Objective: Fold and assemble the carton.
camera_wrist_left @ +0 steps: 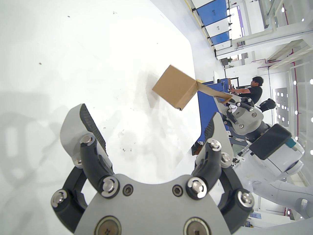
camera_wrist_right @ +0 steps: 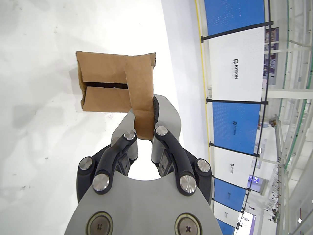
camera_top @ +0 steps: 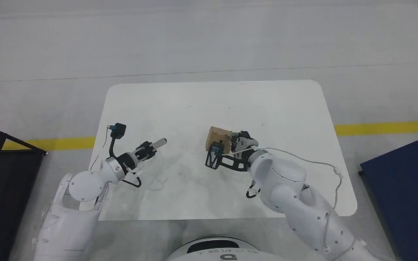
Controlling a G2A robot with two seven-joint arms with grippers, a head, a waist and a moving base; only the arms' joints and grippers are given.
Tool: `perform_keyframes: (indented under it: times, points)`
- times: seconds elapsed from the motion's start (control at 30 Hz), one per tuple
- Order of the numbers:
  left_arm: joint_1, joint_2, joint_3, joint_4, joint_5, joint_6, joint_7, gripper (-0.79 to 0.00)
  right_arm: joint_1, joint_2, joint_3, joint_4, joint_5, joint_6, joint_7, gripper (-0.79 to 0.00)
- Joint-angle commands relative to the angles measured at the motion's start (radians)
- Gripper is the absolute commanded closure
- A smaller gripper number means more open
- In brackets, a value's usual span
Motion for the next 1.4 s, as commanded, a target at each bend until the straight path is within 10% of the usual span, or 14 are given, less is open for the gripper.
perform_keyframes:
  times: [0.0, 0.37, 0.73, 1.03, 1.37]
  points:
    - [0.0, 0.0, 0.0, 0.0, 0.0, 0.0, 0.0, -0.785, -0.011, 0.0, 0.03, -0.015, 0.108, -0.02, -0.002, 0.0]
    - [0.0, 0.0, 0.0, 0.0, 0.0, 0.0, 0.0, -0.785, 0.065, -0.001, 0.158, 0.025, 0.519, -0.041, 0.21, -0.043]
    - [0.0, 0.0, 0.0, 0.0, 0.0, 0.0, 0.0, -0.785, 0.158, -0.009, 0.063, 0.118, 0.669, -0.057, 0.375, -0.489]
    - [0.0, 0.0, 0.0, 0.0, 0.0, 0.0, 0.0, -0.785, 0.188, -0.022, 0.141, 0.208, 0.986, 0.114, 0.124, -0.699]
    - [0.0, 0.0, 0.0, 0.0, 0.0, 0.0, 0.0, -0.785, 0.236, -0.034, 0.134, 0.423, 1.013, 0.209, -0.068, -0.683]
